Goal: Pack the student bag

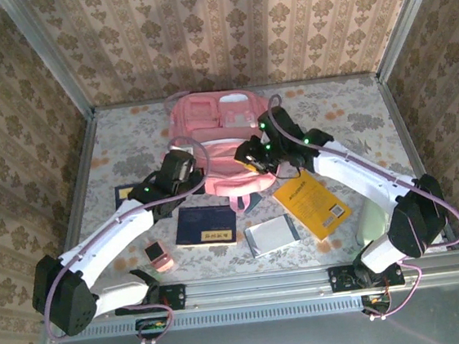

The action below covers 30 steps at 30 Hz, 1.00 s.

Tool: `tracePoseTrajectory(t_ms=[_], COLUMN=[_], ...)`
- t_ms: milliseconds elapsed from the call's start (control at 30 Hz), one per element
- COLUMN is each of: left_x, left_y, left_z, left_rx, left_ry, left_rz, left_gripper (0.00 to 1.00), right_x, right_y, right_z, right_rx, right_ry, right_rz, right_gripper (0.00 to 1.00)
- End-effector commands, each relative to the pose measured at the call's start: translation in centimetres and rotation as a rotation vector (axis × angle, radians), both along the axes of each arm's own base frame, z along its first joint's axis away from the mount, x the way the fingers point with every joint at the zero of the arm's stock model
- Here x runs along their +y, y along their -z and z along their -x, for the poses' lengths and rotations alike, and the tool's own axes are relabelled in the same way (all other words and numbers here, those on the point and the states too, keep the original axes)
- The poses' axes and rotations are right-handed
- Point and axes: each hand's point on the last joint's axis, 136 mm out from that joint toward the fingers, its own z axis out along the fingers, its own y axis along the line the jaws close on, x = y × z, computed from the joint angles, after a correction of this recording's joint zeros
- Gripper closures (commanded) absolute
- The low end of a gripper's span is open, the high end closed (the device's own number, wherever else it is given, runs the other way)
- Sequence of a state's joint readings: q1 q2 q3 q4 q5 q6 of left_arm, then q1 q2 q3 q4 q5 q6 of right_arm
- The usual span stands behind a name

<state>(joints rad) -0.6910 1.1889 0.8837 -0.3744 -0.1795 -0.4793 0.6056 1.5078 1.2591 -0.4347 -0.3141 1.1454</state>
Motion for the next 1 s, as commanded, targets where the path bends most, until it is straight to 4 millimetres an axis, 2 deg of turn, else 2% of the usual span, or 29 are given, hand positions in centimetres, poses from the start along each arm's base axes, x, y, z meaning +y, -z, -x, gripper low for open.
tracePoseTrajectory(t_ms=[0,133,200,233,367,500,667,867,967], left_x=[-1.0,-1.7,-1.9,-2.0,-2.2,-2.3,-2.3,-2.2,-2.0], left_y=[-4.5,-5.3,-5.3,-5.5,-5.3,-5.4,-5.5,-5.7,-5.5], left_z=[-0.6,-0.4,-0.4,-0.4,-0.2,0.0,0.1,0.3,0.4], left_rx=[-0.096,-0.110,-0.111,-0.114,-0.109,-0.112,-0.114,-0.120,-0.120], left_ry=[-0.004,0.013,0.018,0.020,0.027,0.031,0.032,0.032,0.030], left_rz=[0.077,0.080,0.081,0.083,0.082,0.085,0.084,0.088,0.083], left_gripper=[1.00,1.00,1.00,1.00,1.00,1.00,1.00,1.00,1.00], right_x=[1.6,2.7,2.7,2.8,3.8,3.9,3.9,3.6,3.0], right_y=[0.1,1.0,1.8,2.2,2.8,3.9,5.2,5.5,5.0], right_z=[-0.2,-0.7,-1.2,-1.5,-2.7,-3.5,-4.2,-5.3,-5.7], right_rx=[0.078,0.113,0.126,0.129,0.127,0.128,0.120,0.083,0.042], right_ry=[0.122,0.177,0.213,0.227,0.243,0.267,0.278,0.279,0.277], right_rz=[-0.154,-0.227,-0.241,-0.252,-0.297,-0.280,-0.257,-0.256,-0.224], right_gripper=[0.59,0.48,0.37,0.35,0.36,0.40,0.55,0.88,0.99])
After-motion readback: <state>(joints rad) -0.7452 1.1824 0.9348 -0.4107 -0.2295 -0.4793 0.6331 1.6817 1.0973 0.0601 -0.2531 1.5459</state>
